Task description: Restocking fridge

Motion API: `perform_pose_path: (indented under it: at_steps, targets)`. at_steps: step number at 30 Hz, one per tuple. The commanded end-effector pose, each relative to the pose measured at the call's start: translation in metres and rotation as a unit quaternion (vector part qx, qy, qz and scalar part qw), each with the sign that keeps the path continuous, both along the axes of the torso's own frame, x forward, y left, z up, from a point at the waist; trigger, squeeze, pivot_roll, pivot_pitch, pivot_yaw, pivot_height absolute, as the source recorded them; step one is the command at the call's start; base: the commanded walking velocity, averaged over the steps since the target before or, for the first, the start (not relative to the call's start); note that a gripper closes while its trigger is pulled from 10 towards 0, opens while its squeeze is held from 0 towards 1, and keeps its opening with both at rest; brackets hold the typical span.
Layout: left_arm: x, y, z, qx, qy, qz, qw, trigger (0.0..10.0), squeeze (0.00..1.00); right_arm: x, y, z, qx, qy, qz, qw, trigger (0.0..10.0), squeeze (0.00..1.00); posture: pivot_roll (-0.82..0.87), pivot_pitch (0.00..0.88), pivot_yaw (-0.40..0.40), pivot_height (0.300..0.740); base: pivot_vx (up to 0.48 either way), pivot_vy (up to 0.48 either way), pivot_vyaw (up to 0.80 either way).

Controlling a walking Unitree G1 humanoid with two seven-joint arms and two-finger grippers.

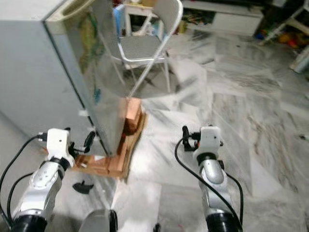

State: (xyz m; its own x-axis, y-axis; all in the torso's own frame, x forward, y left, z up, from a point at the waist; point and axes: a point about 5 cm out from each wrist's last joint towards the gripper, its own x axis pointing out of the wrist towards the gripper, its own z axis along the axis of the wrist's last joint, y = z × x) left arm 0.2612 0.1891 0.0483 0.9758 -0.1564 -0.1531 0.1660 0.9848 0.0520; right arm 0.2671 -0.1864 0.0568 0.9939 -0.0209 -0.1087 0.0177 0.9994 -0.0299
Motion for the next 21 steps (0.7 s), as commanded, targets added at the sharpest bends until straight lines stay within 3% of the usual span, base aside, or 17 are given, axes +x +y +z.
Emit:
perform_pose_path:
  at_steps: [1,15,21]
  targets:
    - [-0.003,-0.002,-0.002,-0.002,0.001,-0.003,1.0,10.0,0.0,0.002,0.0,0.005,-0.007,-0.008,0.004,1.0,10.0,0.0,0.09,0.055,-0.055,0.74,0.36,0.0,0.0]
    - [-0.011,0.003,-0.005,-0.001,0.011,-0.023,1.0,10.0,0.0,0.004,0.0,0.005,-0.016,-0.006,0.005,1.0,10.0,0.0,0.1,0.064,-0.059,0.74,0.325,0.0,0.0]
    - [-0.02,0.008,-0.008,0.008,0.017,-0.005,1.0,10.0,0.0,0.004,-0.001,0.006,-0.016,-0.006,0.005,1.0,10.0,0.0,0.09,0.069,-0.063,0.74,0.082,0.0,0.0]
